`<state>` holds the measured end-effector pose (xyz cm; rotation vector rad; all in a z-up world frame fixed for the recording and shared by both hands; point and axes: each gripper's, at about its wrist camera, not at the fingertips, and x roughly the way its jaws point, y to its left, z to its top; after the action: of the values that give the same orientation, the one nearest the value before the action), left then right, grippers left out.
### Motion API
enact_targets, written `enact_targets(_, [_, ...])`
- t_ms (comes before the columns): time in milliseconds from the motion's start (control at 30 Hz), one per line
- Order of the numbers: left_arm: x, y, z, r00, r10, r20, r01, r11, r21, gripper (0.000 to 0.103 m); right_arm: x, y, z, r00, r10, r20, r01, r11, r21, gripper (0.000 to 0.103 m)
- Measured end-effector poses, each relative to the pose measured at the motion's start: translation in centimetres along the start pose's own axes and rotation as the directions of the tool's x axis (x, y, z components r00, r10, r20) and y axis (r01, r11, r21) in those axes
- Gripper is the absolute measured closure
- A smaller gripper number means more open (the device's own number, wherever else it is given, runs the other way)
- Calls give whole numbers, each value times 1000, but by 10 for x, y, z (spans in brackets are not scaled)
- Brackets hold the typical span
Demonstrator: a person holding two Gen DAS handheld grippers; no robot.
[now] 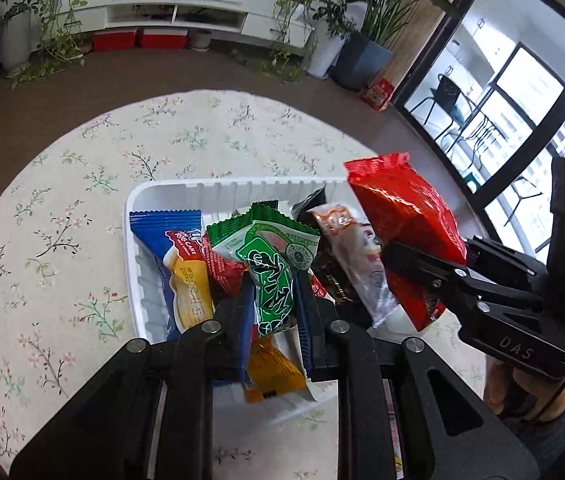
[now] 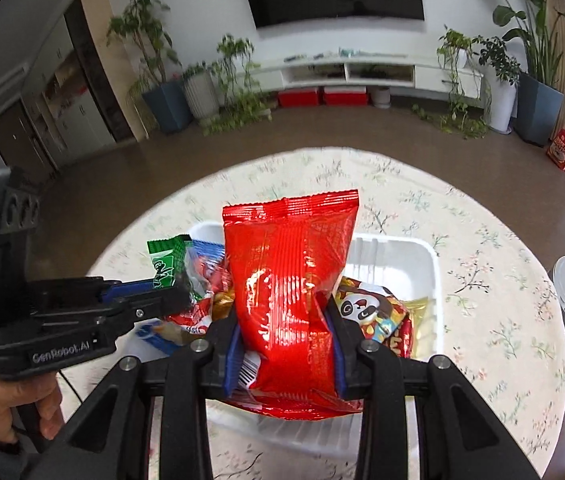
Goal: Organize snacks
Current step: 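Carry both held packets over the white tray, then lower both packets into the tray and open both tools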
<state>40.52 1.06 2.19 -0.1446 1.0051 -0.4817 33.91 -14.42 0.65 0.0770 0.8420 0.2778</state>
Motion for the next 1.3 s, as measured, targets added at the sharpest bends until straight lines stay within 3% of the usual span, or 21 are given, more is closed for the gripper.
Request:
enact_targets(300, [39,9,4,998,44,-37,-43,999,20,85,36,-1,-1,998,-43,-55,41,999,-34,65])
enact_targets(767, [28,8,-4,998,68,-7,-68,998,-9,83,51,17,4,993,-88,-84,77,990,-118,63])
enact_targets(833, [25,11,-4,997,77,3,-77,997,-23,78,51,18,5,992,-88,-88,78,990,-116,61])
enact_targets(900, [22,12,-5,997,80,12,-79,996,-31,60,50,19,5,992,-90,-89,79,989,-123,57])
enact_targets(1067, [12,14,-5,997,73,36,-71,996,-50,53,46,19,8,992,-87,-87,77,990,-114,53])
enact_targets(1167, [5,14,-7,996,70,53,-66,996,-59,41,40,17,9,993,-83,-80,75,992,-103,48])
enact_targets(1300, [-6,13,-13,996,64,66,-60,996,-59,40,32,15,11,996,-68,-65,63,995,-82,44])
